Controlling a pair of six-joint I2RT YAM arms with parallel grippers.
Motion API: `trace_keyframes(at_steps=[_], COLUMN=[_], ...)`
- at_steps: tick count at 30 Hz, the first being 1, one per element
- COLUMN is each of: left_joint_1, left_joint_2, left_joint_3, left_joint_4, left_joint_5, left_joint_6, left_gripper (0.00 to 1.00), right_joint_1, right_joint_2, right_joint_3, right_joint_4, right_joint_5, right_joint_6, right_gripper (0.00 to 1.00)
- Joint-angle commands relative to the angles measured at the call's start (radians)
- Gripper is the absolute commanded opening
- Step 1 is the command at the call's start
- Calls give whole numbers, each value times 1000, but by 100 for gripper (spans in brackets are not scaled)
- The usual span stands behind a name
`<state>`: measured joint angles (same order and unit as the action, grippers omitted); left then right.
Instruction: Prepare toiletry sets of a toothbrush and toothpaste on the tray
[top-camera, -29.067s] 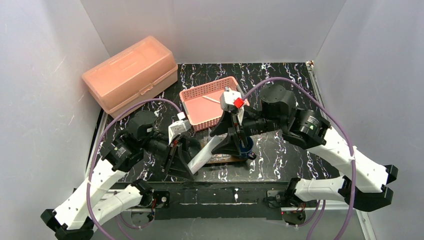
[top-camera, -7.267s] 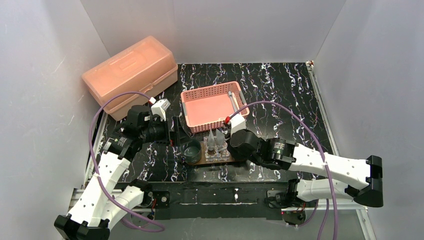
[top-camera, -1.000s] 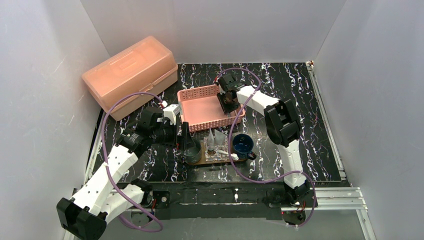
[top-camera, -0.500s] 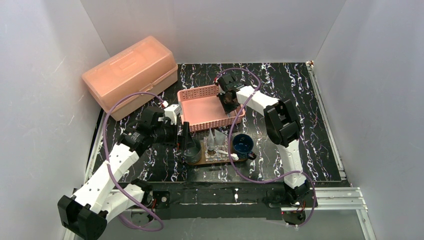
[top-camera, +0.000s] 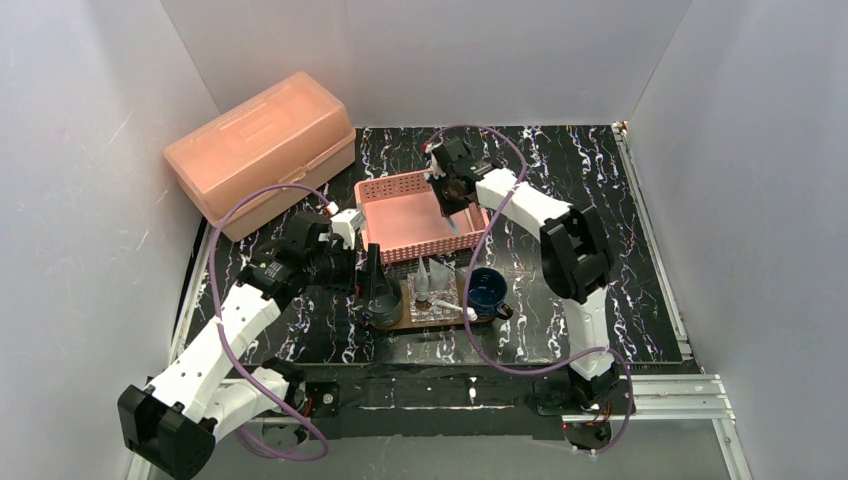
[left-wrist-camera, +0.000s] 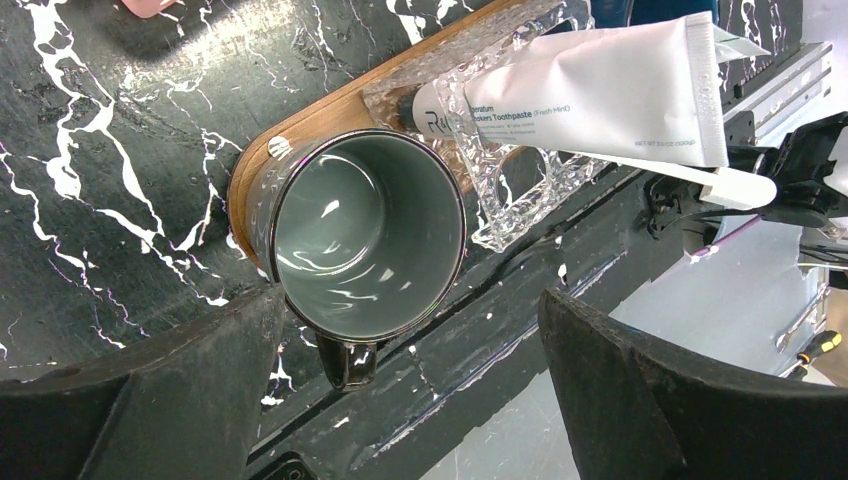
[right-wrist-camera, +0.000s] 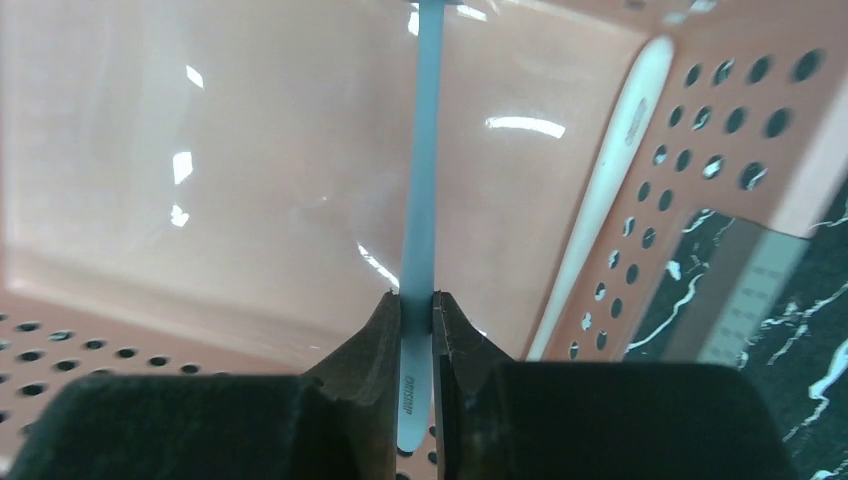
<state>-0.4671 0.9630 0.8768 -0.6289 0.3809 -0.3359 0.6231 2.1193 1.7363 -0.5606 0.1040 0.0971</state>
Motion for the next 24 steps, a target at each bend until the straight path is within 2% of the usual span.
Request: trace_keyframes(at_steps=[1,9,24], left_joint_1=[-5,-4,-4], left_joint_2=[6,16,16], left_joint_3=[13,16,24], left_joint_4=[-5,-5,-5], left_joint_5=[13,7,-4], left_joint_6=[14,15,31], left_gripper=[98,98,98], right_joint_1=[7,19,32], right_joint_2=[-118,-220,-440], right_joint_3=[12,3,-17], right_joint_4=[60,96,30], right_joint_5=[-21,-12,-46], right_joint_6=[-23,-52,-51], right_gripper=[1,1,1])
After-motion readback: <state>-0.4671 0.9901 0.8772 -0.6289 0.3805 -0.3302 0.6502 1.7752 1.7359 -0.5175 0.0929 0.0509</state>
